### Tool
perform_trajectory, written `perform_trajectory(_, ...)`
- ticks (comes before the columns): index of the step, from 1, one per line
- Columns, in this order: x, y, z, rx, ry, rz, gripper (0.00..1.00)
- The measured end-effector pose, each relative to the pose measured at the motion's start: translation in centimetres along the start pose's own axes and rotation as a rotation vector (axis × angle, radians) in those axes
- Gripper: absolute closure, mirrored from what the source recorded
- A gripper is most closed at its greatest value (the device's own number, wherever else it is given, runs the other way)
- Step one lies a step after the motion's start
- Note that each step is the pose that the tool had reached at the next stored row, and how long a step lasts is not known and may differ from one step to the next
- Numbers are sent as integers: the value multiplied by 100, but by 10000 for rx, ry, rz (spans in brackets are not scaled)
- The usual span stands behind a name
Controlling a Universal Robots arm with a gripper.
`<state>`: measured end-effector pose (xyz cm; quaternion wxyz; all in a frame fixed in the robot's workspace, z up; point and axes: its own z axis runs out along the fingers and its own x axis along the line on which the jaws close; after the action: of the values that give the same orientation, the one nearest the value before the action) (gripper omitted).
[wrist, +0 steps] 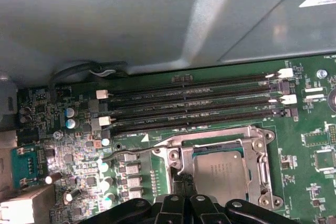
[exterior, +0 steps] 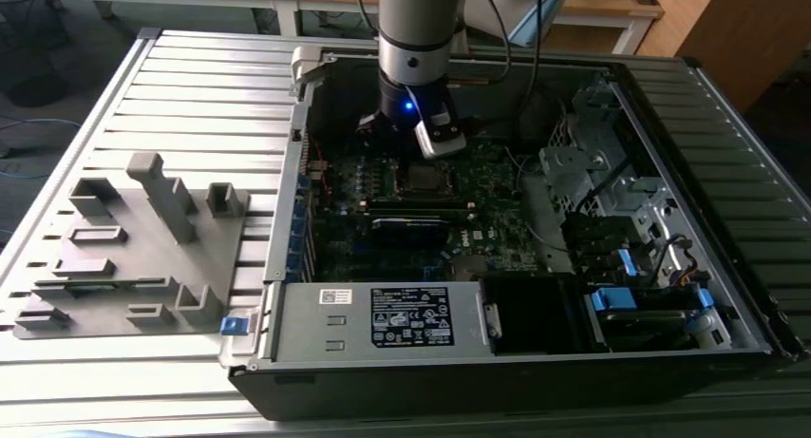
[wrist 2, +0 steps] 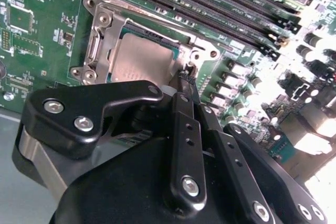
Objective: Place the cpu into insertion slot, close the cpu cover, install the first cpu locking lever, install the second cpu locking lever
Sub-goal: 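Close the cpu cover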
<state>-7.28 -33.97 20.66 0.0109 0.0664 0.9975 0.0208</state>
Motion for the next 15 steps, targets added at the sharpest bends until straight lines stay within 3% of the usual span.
perform_trajectory(15,0,2,5,-29,24,-531,89)
